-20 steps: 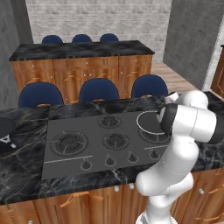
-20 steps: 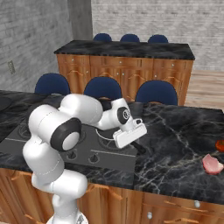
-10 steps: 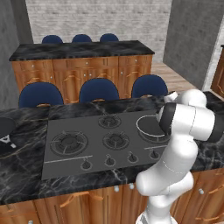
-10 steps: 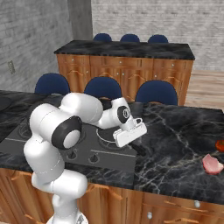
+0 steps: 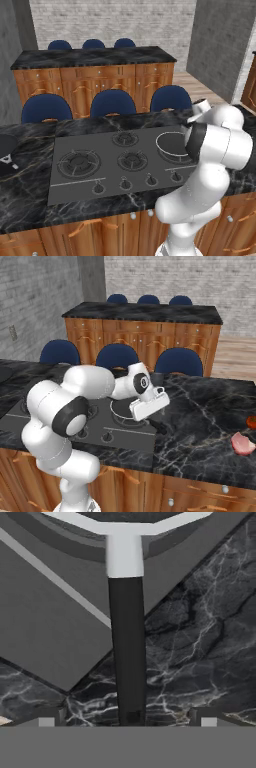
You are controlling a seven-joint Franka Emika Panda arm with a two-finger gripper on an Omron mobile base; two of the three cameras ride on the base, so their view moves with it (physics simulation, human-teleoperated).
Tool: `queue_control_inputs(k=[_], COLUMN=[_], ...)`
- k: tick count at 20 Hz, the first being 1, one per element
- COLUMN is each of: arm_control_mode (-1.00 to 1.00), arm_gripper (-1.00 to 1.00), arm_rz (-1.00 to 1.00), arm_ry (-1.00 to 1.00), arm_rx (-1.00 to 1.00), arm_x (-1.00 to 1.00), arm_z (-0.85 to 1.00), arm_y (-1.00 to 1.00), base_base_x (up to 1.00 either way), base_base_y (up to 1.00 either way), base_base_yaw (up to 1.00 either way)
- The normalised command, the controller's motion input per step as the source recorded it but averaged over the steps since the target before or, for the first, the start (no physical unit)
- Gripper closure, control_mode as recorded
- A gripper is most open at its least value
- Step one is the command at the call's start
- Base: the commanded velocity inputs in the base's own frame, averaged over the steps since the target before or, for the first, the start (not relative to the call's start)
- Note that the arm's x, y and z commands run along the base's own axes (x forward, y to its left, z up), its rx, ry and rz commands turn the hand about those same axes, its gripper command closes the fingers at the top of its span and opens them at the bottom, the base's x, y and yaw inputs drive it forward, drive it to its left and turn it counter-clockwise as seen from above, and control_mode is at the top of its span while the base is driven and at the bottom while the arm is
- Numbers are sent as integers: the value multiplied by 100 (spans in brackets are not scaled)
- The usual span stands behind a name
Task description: Place both pans onto different burners. Then place the tomato and the steak on different pans.
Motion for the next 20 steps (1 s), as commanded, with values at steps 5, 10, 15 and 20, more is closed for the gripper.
queue_control_inputs(k=[5, 10, 15, 20], arm_control_mode=[-100, -100, -100, -100], arm_gripper=[-100, -100, -100, -100], arm_rz=[-11, -14, -15, -18], arm_ry=[-16, -15, -3, -8], arm_rx=[6, 0, 0, 0], arm_x=[-29, -4, 10, 15], arm_z=[18, 0, 0, 0], arm_y=[-54, -77, -64, -66], base_base_x=[0, 0, 0, 0], base_base_y=[0, 0, 0, 0], base_base_yaw=[0, 0, 0, 0])
